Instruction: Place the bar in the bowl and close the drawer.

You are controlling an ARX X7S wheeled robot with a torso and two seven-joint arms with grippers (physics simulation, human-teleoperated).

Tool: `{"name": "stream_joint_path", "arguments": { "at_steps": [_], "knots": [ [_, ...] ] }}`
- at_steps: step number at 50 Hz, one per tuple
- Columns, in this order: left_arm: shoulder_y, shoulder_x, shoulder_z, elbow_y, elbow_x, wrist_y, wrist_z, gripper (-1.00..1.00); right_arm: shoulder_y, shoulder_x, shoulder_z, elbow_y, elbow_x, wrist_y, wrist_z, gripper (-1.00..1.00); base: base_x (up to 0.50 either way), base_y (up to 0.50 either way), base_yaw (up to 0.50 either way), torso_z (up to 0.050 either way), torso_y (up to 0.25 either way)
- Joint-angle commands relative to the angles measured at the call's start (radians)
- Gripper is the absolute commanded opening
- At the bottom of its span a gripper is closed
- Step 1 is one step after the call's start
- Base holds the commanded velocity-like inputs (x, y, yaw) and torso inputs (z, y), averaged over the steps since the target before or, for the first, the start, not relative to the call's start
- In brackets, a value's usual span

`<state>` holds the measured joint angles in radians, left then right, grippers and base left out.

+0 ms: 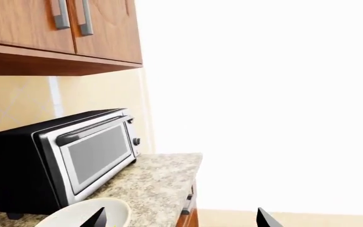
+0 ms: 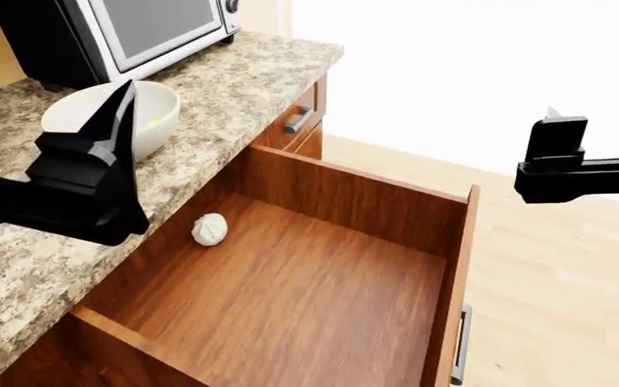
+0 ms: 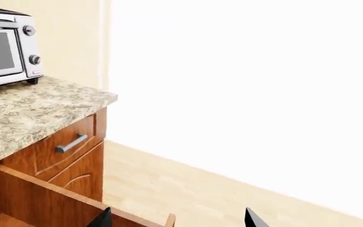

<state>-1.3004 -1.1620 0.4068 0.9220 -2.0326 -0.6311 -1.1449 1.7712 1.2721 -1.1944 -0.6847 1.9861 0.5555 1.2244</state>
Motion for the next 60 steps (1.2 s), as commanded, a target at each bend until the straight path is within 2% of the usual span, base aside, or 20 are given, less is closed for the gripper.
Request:
{"name": "stream_joint_path", "arguments": {
  "at_steps": [1,19,31,43,60],
  "knots": [
    [-0.007,0.010,0.006,-0.007,-0.001,-0.009,-0.004,1.00,-0.056,0.046,-0.035,0.125,-0.026,0.010,-0.064,1.00,0.00,0.00,0.00,0.000,0.000],
    [-0.018,0.032,0.017,-0.016,-0.002,-0.022,-0.011,1.00,-0.170,0.096,-0.090,0.253,-0.161,-0.059,-0.206,1.00,0.00,0.00,0.00,0.000,0.000],
    [-0.018,0.048,0.027,-0.018,0.003,-0.030,-0.019,1.00,-0.253,0.101,-0.135,0.333,-0.248,-0.111,-0.390,1.00,0.00,0.00,0.00,0.000,0.000],
    [-0.017,0.060,0.034,-0.021,0.011,-0.037,-0.021,1.00,-0.365,0.123,-0.180,0.464,-0.327,-0.269,-0.618,1.00,0.00,0.00,0.00,0.000,0.000],
    [-0.021,0.076,0.045,-0.034,0.016,-0.047,-0.026,1.00,-0.537,0.216,-0.272,0.529,-0.356,-0.512,-0.818,1.00,0.00,0.00,0.00,0.000,0.000]
  ]
}}
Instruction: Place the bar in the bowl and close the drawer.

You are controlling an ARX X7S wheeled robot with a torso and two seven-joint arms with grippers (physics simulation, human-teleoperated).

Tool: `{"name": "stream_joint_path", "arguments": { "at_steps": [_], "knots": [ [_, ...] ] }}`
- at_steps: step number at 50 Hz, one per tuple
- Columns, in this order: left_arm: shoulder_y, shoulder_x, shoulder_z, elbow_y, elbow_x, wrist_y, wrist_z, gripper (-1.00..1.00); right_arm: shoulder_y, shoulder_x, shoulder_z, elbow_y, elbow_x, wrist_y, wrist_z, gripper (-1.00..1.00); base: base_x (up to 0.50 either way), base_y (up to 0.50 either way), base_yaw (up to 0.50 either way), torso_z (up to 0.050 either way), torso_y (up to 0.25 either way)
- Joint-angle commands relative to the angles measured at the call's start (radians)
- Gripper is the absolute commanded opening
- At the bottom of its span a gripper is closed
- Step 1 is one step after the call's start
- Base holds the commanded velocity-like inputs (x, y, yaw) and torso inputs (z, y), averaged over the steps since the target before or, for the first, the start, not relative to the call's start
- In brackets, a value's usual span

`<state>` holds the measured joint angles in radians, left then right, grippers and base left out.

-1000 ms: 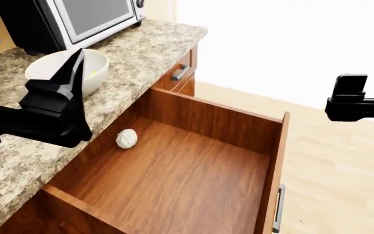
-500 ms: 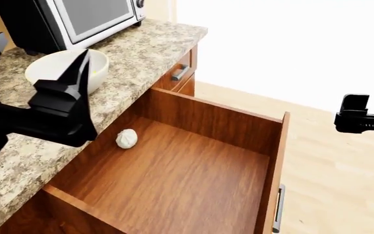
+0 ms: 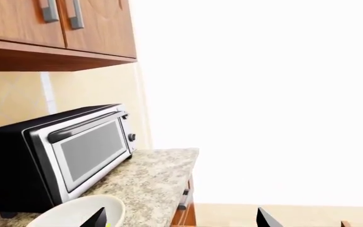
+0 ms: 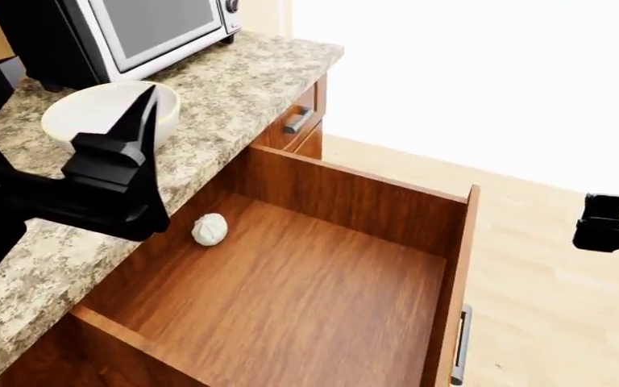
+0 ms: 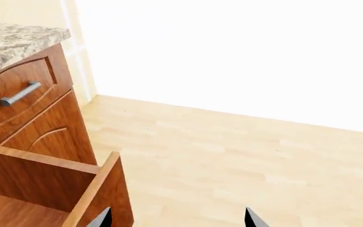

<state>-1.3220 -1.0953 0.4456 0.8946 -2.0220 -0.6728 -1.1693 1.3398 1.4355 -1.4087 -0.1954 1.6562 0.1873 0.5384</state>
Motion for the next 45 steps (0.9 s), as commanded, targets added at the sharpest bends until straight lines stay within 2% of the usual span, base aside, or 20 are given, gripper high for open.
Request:
{"name": "stream_joint_path", "arguments": {
  "at_steps": [1,22,45],
  "knots": [
    [0.002,0.010,0.006,-0.008,0.007,-0.006,-0.001,1.00,-0.115,0.058,-0.064,0.040,-0.027,-0.159,-0.142,1.00,0.00,0.00,0.00,0.000,0.000],
    [-0.022,0.043,0.030,-0.010,-0.002,-0.020,-0.030,1.00,-0.280,0.012,-0.176,0.187,-0.025,-0.368,-0.530,1.00,0.00,0.00,0.00,0.000,0.000],
    [-0.023,0.048,0.035,-0.009,-0.001,-0.026,-0.030,1.00,-0.322,-0.136,-0.210,0.319,-0.076,-0.356,-0.580,1.00,0.00,0.00,0.00,0.000,0.000]
  ]
}}
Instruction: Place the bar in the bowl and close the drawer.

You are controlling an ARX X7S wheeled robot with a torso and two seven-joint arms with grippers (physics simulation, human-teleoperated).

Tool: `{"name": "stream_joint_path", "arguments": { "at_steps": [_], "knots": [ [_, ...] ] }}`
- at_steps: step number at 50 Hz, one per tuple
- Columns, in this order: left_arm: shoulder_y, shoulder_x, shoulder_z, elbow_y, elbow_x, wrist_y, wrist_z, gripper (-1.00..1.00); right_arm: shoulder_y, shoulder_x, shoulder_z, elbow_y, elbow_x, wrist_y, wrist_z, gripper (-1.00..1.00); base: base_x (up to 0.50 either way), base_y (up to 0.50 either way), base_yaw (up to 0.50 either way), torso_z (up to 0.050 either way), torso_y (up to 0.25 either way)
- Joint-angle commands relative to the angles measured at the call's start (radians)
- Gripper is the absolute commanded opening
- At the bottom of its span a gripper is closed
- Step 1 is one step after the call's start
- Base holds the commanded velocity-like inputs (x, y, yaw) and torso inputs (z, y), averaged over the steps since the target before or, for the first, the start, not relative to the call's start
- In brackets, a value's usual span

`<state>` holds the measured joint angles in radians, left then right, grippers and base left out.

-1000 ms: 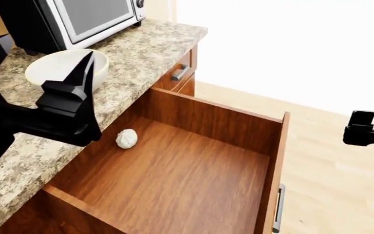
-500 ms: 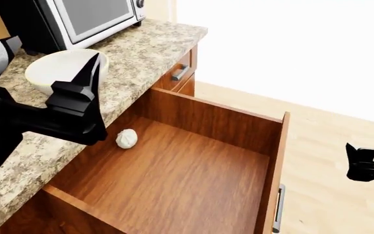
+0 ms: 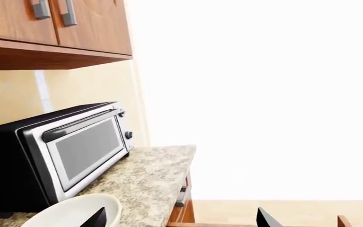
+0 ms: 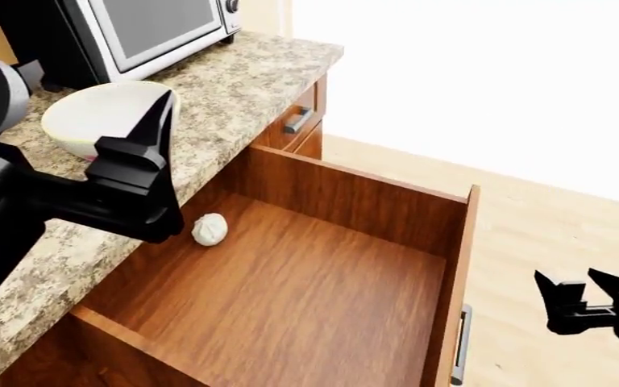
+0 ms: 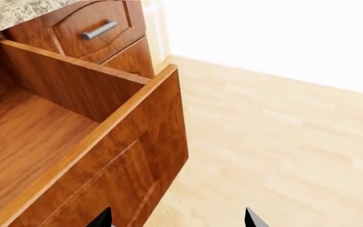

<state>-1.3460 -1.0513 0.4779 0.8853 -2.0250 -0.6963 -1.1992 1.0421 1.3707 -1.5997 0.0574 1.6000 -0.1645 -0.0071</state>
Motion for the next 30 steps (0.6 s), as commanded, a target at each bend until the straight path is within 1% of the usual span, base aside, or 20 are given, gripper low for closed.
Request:
{"name": "stream_joint_path", "arguments": {
  "at_steps": [1,21,30],
  "knots": [
    [0.001,0.004,0.002,0.000,0.002,-0.003,0.000,1.00,-0.026,-0.080,-0.020,0.074,-0.022,-0.003,-0.036,1.00,0.00,0.00,0.00,0.000,0.000],
    [0.005,0.012,0.008,0.001,0.009,-0.006,0.000,1.00,-0.025,-0.236,-0.045,0.212,-0.067,0.059,-0.061,1.00,0.00,0.00,0.00,0.000,0.000],
    [0.003,0.013,0.010,0.001,0.006,-0.008,-0.003,1.00,-0.027,-0.251,-0.051,0.209,-0.083,0.064,-0.059,1.00,0.00,0.00,0.00,0.000,0.000]
  ]
}}
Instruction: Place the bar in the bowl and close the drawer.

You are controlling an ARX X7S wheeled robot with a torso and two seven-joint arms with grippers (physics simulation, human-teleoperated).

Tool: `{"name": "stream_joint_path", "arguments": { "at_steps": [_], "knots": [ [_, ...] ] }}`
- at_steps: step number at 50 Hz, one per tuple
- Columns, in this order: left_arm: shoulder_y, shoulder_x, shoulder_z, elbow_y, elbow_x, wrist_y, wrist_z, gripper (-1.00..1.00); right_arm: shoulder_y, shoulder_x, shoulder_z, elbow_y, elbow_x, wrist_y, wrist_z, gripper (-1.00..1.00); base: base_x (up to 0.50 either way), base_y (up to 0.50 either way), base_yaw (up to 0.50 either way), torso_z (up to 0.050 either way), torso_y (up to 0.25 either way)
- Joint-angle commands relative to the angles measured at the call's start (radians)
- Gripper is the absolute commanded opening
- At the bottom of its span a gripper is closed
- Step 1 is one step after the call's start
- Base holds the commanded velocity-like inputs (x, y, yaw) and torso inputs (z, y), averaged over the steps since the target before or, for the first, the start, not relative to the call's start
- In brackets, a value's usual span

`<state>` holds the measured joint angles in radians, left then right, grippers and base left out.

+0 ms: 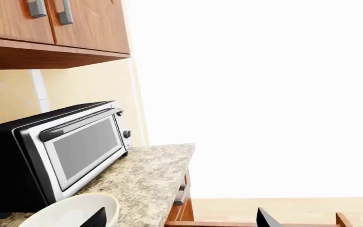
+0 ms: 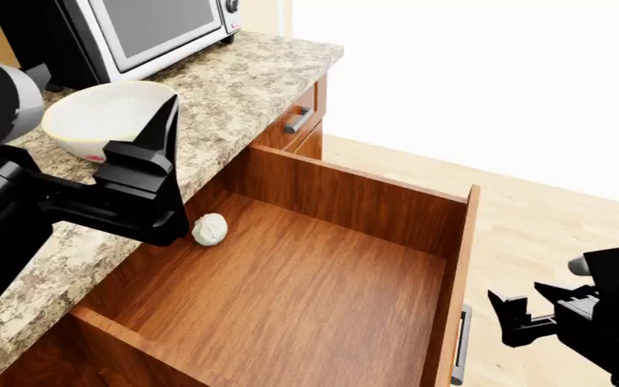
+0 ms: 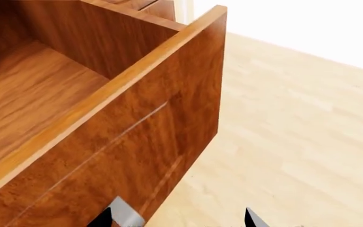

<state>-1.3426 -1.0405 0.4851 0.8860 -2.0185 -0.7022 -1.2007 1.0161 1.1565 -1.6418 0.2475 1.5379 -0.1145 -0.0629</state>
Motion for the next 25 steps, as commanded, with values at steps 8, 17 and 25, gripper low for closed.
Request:
{"name": "stream_joint_path", "arguments": {
  "at_steps": [8,17,25],
  "knots": [
    [0.003,0.001,0.002,-0.002,0.004,-0.004,0.003,1.00,0.015,-0.056,-0.012,0.004,-0.034,0.041,0.002,1.00,0.00,0.00,0.00,0.000,0.000],
    [0.013,-0.006,-0.003,-0.001,0.010,-0.001,0.009,1.00,0.029,-0.126,-0.018,0.068,-0.024,0.092,-0.001,1.00,0.00,0.00,0.00,0.000,0.000],
    [0.021,-0.009,-0.007,-0.001,0.016,0.000,0.016,1.00,0.027,-0.195,-0.024,0.130,-0.022,0.117,-0.007,1.00,0.00,0.00,0.00,0.000,0.000]
  ]
}}
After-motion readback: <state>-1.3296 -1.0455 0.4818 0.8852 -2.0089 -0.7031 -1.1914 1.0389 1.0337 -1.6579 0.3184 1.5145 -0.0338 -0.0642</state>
